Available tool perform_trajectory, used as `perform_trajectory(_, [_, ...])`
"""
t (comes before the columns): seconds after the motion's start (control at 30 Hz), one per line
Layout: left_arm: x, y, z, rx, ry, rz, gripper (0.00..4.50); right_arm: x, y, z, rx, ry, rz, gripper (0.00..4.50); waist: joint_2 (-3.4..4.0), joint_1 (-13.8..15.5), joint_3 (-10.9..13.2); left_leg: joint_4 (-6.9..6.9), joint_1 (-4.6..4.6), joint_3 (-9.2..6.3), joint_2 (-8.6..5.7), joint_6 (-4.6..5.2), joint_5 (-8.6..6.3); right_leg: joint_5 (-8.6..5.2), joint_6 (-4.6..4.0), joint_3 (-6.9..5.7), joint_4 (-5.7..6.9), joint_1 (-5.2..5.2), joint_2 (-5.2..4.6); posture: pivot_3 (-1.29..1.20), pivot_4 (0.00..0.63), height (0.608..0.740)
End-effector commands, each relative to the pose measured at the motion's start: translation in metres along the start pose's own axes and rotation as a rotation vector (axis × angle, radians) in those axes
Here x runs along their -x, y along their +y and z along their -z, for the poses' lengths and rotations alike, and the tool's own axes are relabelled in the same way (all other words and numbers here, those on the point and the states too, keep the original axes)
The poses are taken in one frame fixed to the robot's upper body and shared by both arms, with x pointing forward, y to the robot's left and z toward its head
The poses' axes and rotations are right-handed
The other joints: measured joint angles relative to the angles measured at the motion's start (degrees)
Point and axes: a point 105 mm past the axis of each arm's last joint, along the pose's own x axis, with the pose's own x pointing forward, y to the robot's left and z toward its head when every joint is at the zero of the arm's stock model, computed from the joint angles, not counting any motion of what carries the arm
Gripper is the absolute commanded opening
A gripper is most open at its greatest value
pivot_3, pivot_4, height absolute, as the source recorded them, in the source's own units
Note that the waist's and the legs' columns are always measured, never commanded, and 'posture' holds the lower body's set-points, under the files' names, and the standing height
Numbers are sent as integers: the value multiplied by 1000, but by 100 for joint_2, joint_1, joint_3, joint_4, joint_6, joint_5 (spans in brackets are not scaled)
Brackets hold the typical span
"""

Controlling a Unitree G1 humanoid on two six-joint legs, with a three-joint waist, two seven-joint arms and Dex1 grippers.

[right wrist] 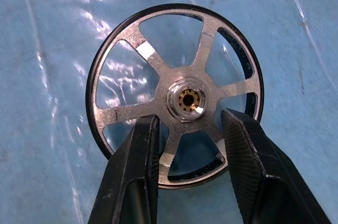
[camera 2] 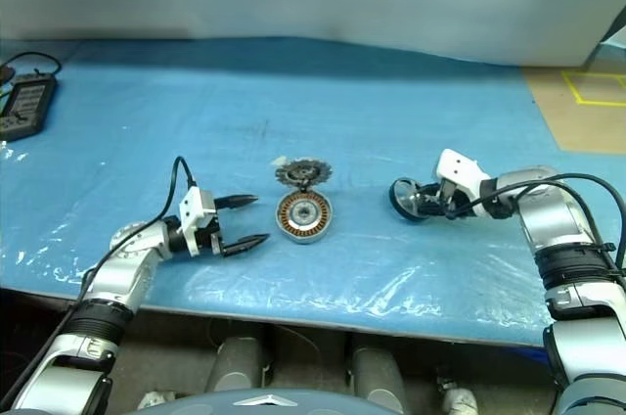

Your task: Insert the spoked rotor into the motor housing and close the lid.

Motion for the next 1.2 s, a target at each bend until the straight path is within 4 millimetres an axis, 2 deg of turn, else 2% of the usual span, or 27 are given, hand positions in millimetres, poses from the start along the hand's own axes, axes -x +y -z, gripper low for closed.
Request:
perform_trajectory(0.03, [2, 3, -8, -6, -28, 3, 4500, 12, 3, -39, 44, -158, -12, 1401, 2, 4, 0, -1, -2, 0, 0, 0, 0, 0, 0, 0, 0, -3, 0, 0, 150, 740])
perform_trajectory(0.17, [1, -2, -11, 43, -44, 38, 4500, 9, 27, -68, 68, -275, -116, 1401, 3, 7, 0, -4, -6, 0, 1, 0, 0, 0, 0, -1, -2, -7, 1, 0, 150, 740])
perform_trajectory(0.3, [0, -6, -10, 56, -44, 64, 4500, -7, 55, -82, 88, -319, -221, 1401, 3, 17, 0, -5, -6, 0, 1, 0, 0, -1, 1, -1, -3, -6, 0, 0, 150, 740])
perform_trajectory(0.43, [1, -9, -10, 57, -47, 78, 4500, -18, 72, -90, 83, -339, -281, 1401, 3, 15, 0, -5, -8, 0, 0, 0, 0, -2, 3, 0, -5, -8, -1, 0, 150, 740])
perform_trajectory(0.63, [3, -11, -6, 49, -28, 93, 4500, -28, 74, -113, 115, -388, -289, 1401, 3, 5, 0, -8, -9, -1, 0, -1, 0, -3, 5, 0, -5, -12, -1, 0, 150, 740])
perform_trajectory(0.87, [-1, -10, -5, 43, -29, 93, 4500, -43, 77, -130, 124, -426, -308, 1401, 3, 3, 0, -14, -17, -1, -1, -2, 1, -5, 7, 0, -8, -20, -1, 0, 150, 740])
perform_trajectory(1.07, [-3, -10, -4, 39, -31, 84, 4500, -63, 79, -130, 112, -410, -304, 1401, 3, 1, 0, -15, -21, -1, -2, -5, 2, -5, 7, 0, -8, -23, -2, 0, 150, 740])
perform_trajectory(1.2, [-2, -9, -4, 39, -28, 75, 4500, -69, 78, -127, 123, -390, -295, 1401, 3, 3, 0, -16, -22, -1, -1, -8, 4, -5, 7, -1, -7, -24, -2, 0, 150, 740])
